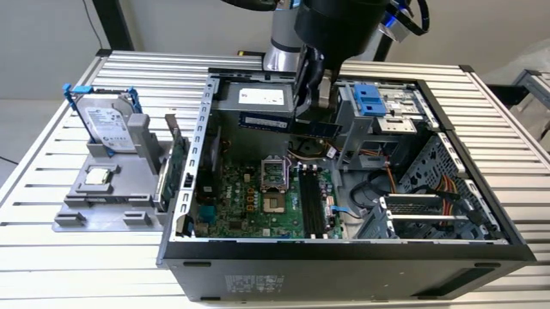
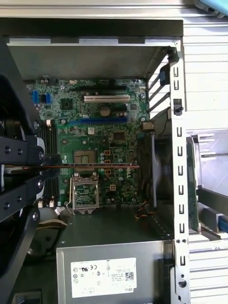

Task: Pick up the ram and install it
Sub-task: 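Pick up the ram and move it above insertion slot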

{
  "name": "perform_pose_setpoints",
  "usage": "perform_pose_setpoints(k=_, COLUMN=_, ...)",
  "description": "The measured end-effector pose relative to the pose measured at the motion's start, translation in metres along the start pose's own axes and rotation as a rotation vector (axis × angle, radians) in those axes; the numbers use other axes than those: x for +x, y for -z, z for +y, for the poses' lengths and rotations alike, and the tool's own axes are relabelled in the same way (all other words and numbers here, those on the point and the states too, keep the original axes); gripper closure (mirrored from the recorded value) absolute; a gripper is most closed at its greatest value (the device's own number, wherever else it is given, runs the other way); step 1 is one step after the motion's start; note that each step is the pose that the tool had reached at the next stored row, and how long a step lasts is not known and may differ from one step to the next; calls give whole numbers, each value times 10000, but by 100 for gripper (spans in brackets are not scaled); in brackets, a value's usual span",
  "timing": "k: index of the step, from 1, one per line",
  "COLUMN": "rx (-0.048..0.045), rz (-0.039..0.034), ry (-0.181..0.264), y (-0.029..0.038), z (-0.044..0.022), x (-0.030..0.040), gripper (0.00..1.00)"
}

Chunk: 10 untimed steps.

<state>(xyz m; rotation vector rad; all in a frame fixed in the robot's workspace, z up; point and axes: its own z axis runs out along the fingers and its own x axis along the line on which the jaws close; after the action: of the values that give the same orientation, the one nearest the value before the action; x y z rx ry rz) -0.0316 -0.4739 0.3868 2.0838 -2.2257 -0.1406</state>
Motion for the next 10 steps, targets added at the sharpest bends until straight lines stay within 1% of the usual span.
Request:
perform_pose_setpoints(k=4, rx=143, rz=13, ry=164, y=-40, z=-6, x=0, gripper=100)
perform_pose_setpoints(k=9, rx=378, rz=25, ry=374, y=-87, z=-12, x=0, gripper=100)
perform_pose_setpoints(k=10, rx=400, rz=27, ry=402, y=-94, z=-13, x=0, gripper=100)
